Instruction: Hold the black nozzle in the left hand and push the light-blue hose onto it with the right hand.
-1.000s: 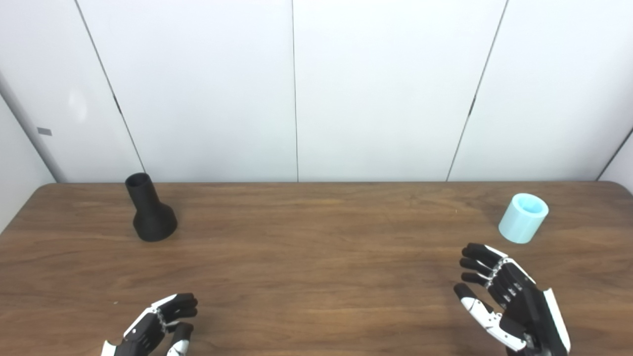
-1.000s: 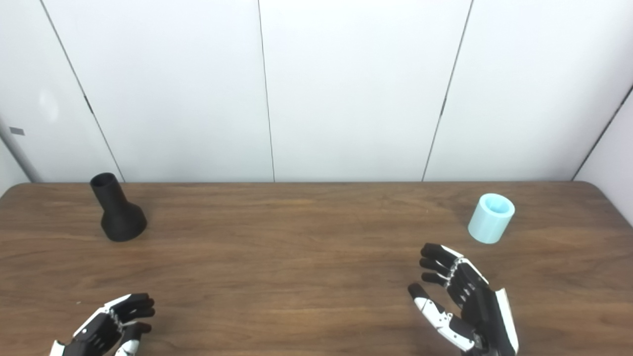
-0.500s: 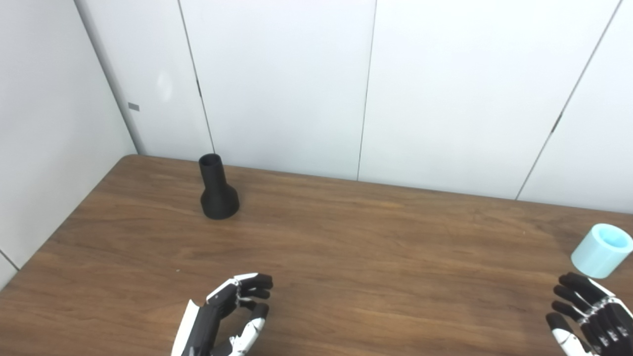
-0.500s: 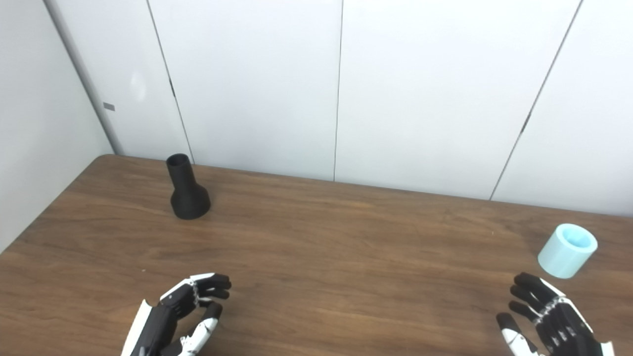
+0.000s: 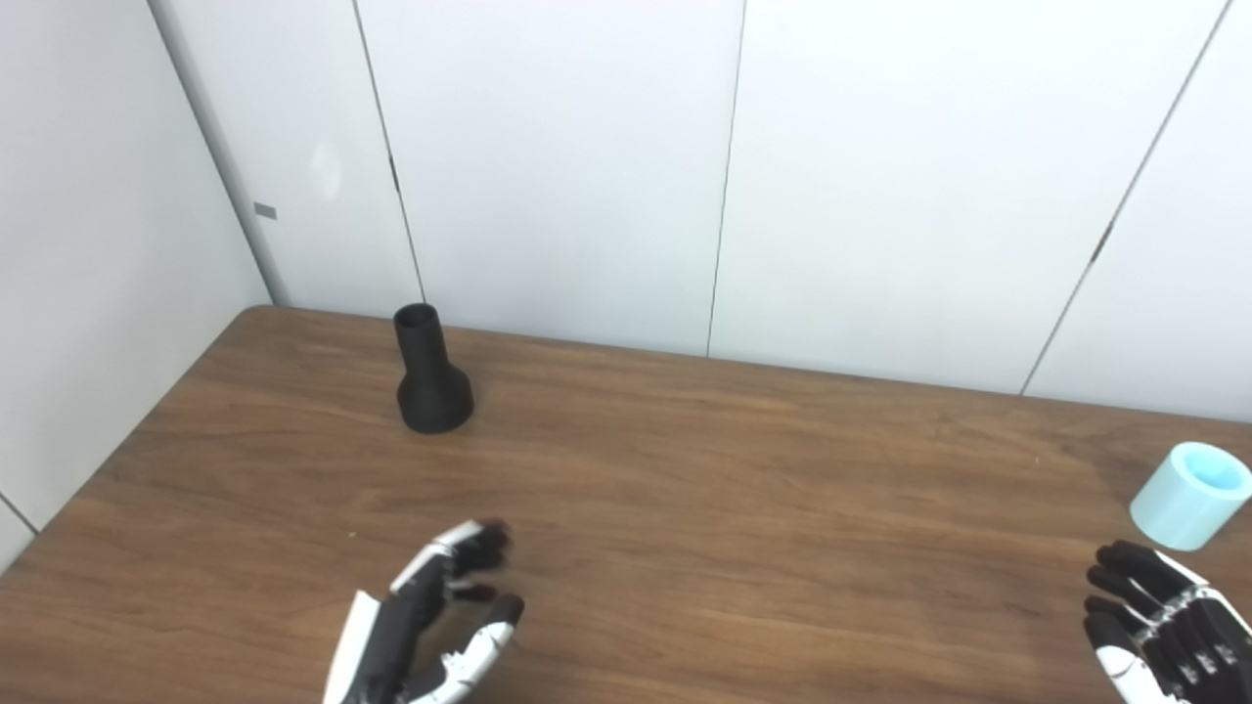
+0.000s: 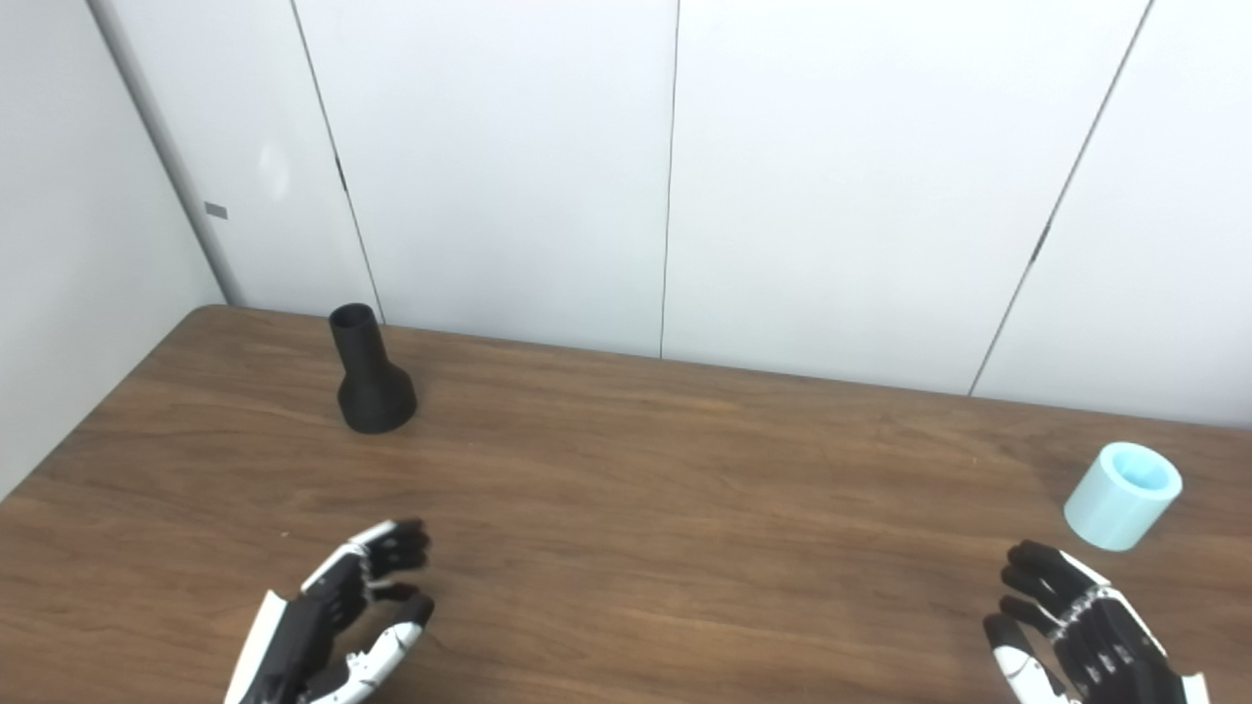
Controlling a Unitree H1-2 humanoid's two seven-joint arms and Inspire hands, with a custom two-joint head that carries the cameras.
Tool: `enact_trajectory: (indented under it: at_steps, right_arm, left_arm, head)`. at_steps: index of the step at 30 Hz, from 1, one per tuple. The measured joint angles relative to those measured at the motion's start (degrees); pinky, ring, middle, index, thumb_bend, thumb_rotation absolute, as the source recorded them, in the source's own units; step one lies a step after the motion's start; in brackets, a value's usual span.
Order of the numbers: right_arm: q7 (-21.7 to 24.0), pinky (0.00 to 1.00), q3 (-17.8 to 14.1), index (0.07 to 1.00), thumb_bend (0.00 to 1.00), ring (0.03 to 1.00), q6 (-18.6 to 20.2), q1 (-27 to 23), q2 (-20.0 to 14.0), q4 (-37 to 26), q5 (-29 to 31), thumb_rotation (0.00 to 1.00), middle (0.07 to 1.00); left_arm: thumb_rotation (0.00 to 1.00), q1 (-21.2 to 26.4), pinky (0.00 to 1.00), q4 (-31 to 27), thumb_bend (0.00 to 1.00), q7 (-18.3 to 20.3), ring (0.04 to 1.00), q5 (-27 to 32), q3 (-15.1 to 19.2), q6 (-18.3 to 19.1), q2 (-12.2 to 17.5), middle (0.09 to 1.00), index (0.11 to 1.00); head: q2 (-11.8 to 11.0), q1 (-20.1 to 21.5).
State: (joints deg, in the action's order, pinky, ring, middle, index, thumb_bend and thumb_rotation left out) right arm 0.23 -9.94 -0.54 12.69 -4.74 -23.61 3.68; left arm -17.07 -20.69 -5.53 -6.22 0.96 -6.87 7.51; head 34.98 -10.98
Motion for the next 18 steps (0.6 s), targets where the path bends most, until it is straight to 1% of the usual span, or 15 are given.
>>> enact_trajectory:
  at_steps: [1, 3, 5, 6, 8, 9, 11, 13, 15, 16, 18]
  right_arm:
    - [0.0, 0.69, -0.02, 0.7, 0.24, 0.755, 0.07, 0.0, -0.01, 0.0, 0.09, 0.23, 0.755]
    - [0.07, 0.67, -0.19, 0.7, 0.23, 0.749, 0.08, -0.02, -0.1, 0.01, 0.54, 0.19, 0.751]
    - [0.23, 0.66, -0.43, 0.692, 0.22, 0.74, 0.12, -0.05, -0.34, 0.01, 1.09, 0.18, 0.743]
    - [0.26, 0.66, -0.59, 0.688, 0.22, 0.736, 0.2, -0.05, -0.41, 0.02, 1.28, 0.17, 0.74]
    - [0.3, 0.65, -0.67, 0.684, 0.21, 0.734, 0.51, -0.08, -0.51, 0.02, 1.45, 0.15, 0.738]
    - [0.38, 0.65, -0.69, 0.684, 0.2, 0.73, 0.64, -0.13, -0.56, 0.02, 1.51, 0.14, 0.735]
    - [0.51, 0.65, -0.79, 0.683, 0.2, 0.728, 0.73, -0.17, -0.63, 0.03, 1.58, 0.14, 0.732]
    - [0.58, 0.66, -1.0, 0.68, 0.2, 0.728, 0.78, -0.19, -0.8, 0.07, 1.75, 0.14, 0.73]
    - [0.62, 0.66, -1.15, 0.678, 0.2, 0.729, 0.81, -0.15, -1.21, 0.09, 2.04, 0.14, 0.728]
    - [0.63, 0.66, -1.26, 0.677, 0.21, 0.73, 0.97, -0.02, -1.45, 0.15, 2.24, 0.16, 0.729]
    - [0.71, 0.65, -1.24, 0.681, 0.21, 0.732, 1.46, -0.04, -1.71, 0.19, 2.43, 0.17, 0.734]
  left_arm:
    - [0.34, 0.47, 0.95, 0.37, 0.8, -0.32, 0.957, 0.88, 0.75, 0.13, 0.12, 0.945, 0.964]
    - [0.37, 2.48, 0.93, 2.13, 0.87, -0.71, 0.972, 0.78, 2.16, 0.65, 0.56, 0.974, 0.993]
    - [0.36, 5.47, 0.87, 2.66, 0.9, -0.97, 0.96, -0.43, 3.96, 3.93, 1.07, 0.994, 0.999]
    - [0.37, 7.62, 0.87, 2.61, 0.91, -1.04, 0.96, -1.01, 5.07, 5.62, 1.17, 0.998, 1.0]
    - [0.39, 11.25, 0.94, 2.55, 0.92, -0.77, 0.986, -1.87, 6.27, 9.04, 2.15, 1.0, 1.0]
    - [0.41, 12.77, 0.97, 2.72, 0.93, -0.27, 0.995, -2.63, 6.53, 9.92, 3.2, 1.0, 1.0]
    - [0.42, 14.88, 0.99, 4.36, 0.95, 0.33, 0.999, -3.31, 7.26, 10.76, 5.72, 1.0, 1.0]
    - [0.42, 16.04, 1.0, 6.09, 0.98, 0.79, 1.0, -3.57, 8.56, 11.88, 7.43, 1.0, 1.0]
    - [0.44, 16.65, 1.0, 7.44, 1.0, 1.12, 1.0, -3.59, 9.1, 13.32, 8.24, 1.0, 1.0]
    - [0.46, 17.04, 1.0, 8.4, 1.0, 1.23, 1.0, -3.8, 9.12, 13.86, 8.44, 1.0, 1.0]
    - [0.49, 17.75, 0.96, 10.08, 1.0, 1.5, 0.995, -5.33, 9.0, 16.06, 9.12, 0.999, 1.0]
  head:
    - [-0.18, -0.35]
    - [-0.53, -0.88]
    - [-0.79, -1.23]
    - [-0.79, -1.41]
    - [-0.97, -1.94]
    - [-1.06, -2.11]
    - [-1.06, -2.46]
    - [-1.14, -2.73]
    - [-1.14, -3.34]
    - [-1.32, -4.74]
    - [-1.41, -5.89]
